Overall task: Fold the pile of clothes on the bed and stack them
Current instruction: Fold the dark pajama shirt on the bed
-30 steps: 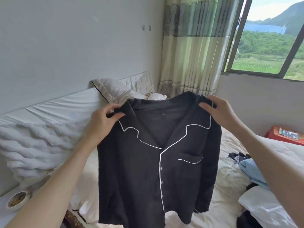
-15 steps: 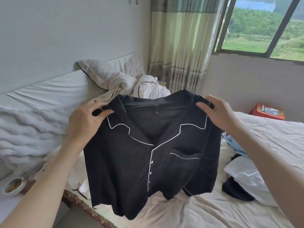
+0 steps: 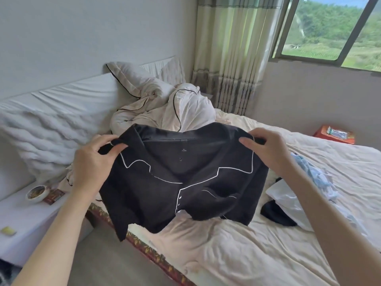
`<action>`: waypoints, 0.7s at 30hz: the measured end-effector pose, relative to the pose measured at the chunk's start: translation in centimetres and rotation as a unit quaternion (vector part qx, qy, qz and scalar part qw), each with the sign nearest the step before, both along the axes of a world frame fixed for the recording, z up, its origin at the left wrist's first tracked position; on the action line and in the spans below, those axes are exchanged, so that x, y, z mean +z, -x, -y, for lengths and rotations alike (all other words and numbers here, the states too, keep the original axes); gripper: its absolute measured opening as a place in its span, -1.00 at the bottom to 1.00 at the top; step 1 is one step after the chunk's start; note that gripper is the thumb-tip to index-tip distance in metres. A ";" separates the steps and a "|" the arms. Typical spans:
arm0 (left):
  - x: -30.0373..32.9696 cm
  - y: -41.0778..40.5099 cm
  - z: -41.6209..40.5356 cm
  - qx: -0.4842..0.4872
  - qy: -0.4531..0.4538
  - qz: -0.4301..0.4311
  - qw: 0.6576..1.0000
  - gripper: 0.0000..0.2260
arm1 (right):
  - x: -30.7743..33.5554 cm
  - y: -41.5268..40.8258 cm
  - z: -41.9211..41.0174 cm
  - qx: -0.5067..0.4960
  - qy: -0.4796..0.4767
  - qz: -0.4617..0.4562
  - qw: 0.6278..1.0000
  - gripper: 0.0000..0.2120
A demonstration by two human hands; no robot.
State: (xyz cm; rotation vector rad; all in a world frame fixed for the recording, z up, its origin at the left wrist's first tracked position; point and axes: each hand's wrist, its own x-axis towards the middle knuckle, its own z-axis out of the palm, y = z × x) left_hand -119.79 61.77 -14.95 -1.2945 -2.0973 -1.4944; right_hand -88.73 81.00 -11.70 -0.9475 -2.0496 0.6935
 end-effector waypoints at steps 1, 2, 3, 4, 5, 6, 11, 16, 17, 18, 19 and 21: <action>0.9 -1.1 0.8 0.002 -0.013 -0.003 1.000 -0.86 | 0.7 -0.9 0.8 -0.005 -0.027 -0.007 1.000 -0.82; 2.0 -2.2 1.6 0.003 -0.027 -0.002 1.000 -0.88 | 1.5 -1.8 1.6 -0.012 -0.053 -0.015 0.998 -0.86; 3.0 -3.2 2.3 0.003 -0.039 0.005 0.999 -0.90 | 2.3 -2.6 2.4 -0.019 -0.072 -0.027 0.997 -0.90; 4.0 -4.1 3.0 0.005 -0.050 0.018 0.999 -0.88 | 3.0 -3.4 3.2 -0.024 -0.084 -0.042 0.995 -0.92; 4.9 -4.8 3.7 0.005 -0.059 0.032 0.998 -0.86 | 3.7 -4.1 3.9 -0.027 -0.092 -0.056 0.994 -0.94; 5.7 -5.4 4.3 0.003 -0.070 0.042 0.997 -0.86 | 4.3 -4.7 4.6 -0.030 -0.103 -0.066 0.992 -0.95; 8.1 -7.0 5.9 -0.012 -0.117 0.076 0.990 -0.88 | 6.7 -6.0 6.8 -0.054 -0.172 -0.089 0.980 -0.89; 8.3 -5.6 6.0 -0.040 -0.107 0.112 0.987 -0.78 | 7.1 -4.7 6.2 -0.086 -0.198 -0.062 0.974 -0.84; 7.9 -5.0 5.7 -0.044 -0.096 0.117 0.988 -0.76 | 6.9 -4.1 5.7 -0.089 -0.203 -0.049 0.974 -0.84; 7.4 -4.2 5.3 -0.047 -0.081 0.121 0.988 -0.78 | 6.6 -3.4 5.1 -0.092 -0.207 -0.033 0.974 -0.84; 6.7 -3.3 4.7 -0.050 -0.061 0.125 0.989 -0.82 | 6.2 -2.6 4.3 -0.093 -0.206 -0.013 0.974 -0.83; 4.9 -1.6 3.2 -0.056 -0.017 0.127 0.990 -0.87 | 4.8 -0.7 2.6 -0.093 -0.194 0.034 0.976 -0.81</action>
